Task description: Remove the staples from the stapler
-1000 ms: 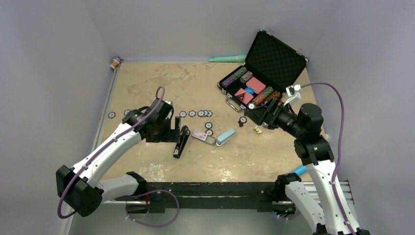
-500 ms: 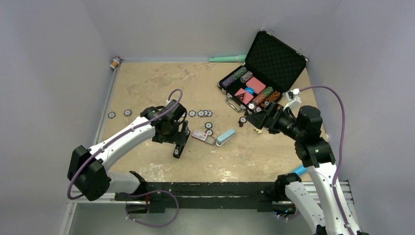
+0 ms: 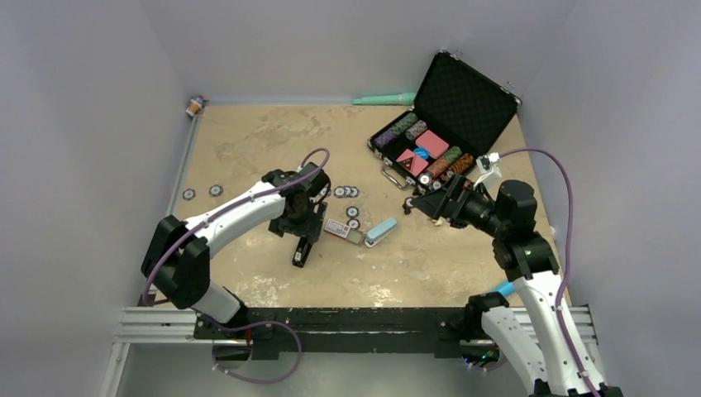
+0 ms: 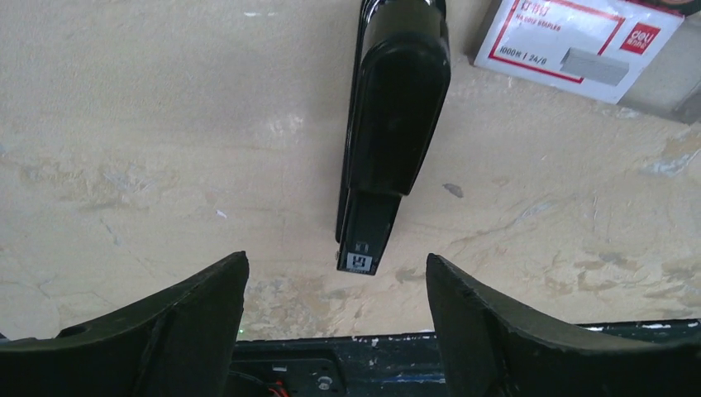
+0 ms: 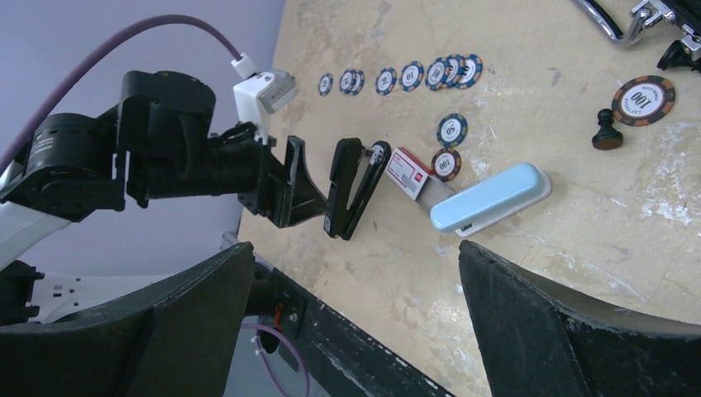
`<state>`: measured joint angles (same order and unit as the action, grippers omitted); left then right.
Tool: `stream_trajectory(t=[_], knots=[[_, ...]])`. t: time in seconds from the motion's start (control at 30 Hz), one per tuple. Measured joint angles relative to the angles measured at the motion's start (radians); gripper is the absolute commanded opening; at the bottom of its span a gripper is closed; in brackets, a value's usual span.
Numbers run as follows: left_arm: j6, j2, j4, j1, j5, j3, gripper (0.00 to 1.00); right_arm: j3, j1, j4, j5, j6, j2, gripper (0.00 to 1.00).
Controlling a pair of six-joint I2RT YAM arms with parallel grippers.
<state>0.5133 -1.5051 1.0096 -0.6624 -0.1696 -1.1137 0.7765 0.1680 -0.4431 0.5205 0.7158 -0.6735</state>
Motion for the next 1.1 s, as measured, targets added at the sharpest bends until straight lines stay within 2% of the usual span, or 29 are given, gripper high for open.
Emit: stream_trajectory(t=[0.27, 0.77, 1.1], knots=[[-0.040, -0.117, -0.052, 0.000, 0.012, -0.024, 0.80, -0.029, 0.000, 0.027, 0.021, 0.030, 0.017, 0.99], [-0.087, -0.150, -0.094, 0.014, 0.032, -0.050, 0.74, 0.013, 0.000, 0.042, 0.047, -0.005, 0.040, 0.99], [-0.087, -0.158, -0.146, 0.031, 0.042, -0.048, 0.58, 0.129, 0.000, 0.050, 0.075, -0.056, 0.043, 0.99]])
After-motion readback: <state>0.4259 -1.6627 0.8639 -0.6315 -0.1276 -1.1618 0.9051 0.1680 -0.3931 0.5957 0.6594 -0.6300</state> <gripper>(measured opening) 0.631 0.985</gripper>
